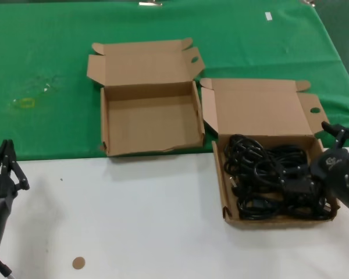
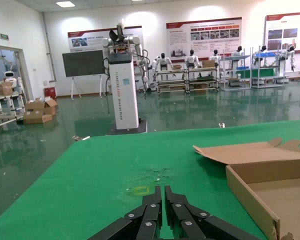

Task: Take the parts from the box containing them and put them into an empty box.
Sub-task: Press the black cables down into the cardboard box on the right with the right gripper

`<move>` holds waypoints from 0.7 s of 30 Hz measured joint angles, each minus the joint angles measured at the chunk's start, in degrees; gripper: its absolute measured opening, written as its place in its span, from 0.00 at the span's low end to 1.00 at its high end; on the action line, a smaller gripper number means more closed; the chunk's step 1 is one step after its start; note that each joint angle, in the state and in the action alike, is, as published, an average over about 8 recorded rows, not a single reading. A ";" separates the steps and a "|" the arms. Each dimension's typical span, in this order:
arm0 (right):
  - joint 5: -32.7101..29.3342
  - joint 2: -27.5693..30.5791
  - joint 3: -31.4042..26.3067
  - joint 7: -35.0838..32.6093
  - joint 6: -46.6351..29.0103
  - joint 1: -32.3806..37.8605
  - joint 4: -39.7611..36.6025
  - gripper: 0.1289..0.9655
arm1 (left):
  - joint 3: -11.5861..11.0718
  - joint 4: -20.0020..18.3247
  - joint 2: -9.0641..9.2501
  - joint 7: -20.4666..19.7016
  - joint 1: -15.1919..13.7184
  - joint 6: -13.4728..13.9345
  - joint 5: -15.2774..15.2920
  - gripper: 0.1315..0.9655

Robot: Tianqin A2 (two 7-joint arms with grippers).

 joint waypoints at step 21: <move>0.07 6.91 3.35 -7.69 -16.92 -4.13 -2.32 0.99 | 0.00 0.00 0.00 -0.01 0.00 0.00 0.01 0.01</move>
